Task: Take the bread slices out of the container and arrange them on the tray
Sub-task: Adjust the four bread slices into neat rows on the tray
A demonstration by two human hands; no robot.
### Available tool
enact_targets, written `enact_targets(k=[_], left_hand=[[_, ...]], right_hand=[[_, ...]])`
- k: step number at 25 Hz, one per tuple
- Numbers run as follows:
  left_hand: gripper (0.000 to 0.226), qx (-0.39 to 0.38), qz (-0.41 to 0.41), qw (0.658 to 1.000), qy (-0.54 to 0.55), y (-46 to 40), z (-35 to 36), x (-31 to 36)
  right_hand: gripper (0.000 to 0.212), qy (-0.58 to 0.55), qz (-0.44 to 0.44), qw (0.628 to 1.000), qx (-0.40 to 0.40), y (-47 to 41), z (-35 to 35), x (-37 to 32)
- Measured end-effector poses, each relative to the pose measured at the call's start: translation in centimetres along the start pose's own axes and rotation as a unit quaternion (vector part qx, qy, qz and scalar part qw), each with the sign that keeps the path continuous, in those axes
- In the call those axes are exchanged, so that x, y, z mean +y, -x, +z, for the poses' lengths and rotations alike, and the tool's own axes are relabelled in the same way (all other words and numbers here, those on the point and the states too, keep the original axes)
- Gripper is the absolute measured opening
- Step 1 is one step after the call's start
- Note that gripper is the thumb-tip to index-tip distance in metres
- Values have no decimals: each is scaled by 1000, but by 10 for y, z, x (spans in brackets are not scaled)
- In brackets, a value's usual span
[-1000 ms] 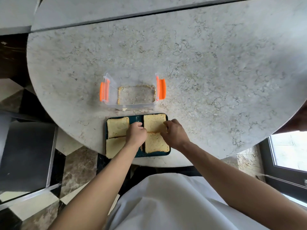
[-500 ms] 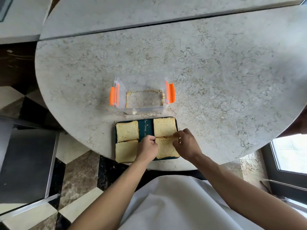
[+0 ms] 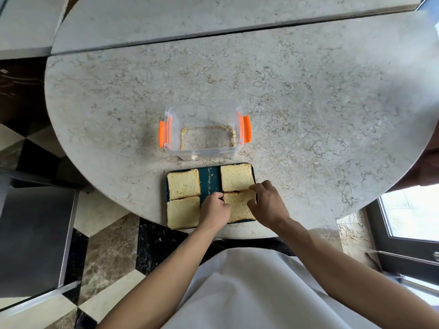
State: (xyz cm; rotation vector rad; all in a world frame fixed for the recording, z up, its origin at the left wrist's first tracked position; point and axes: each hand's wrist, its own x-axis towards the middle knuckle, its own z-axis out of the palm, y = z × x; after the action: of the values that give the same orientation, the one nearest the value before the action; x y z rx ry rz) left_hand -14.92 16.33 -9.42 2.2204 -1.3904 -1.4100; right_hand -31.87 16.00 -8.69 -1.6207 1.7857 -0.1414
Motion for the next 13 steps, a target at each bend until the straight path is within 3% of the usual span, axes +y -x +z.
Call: enact_targets(k=[13], left_hand=[[44, -28, -17, 999, 13, 1, -6, -2]], right_hand=[[45, 85, -28, 996, 3, 5, 2, -1]])
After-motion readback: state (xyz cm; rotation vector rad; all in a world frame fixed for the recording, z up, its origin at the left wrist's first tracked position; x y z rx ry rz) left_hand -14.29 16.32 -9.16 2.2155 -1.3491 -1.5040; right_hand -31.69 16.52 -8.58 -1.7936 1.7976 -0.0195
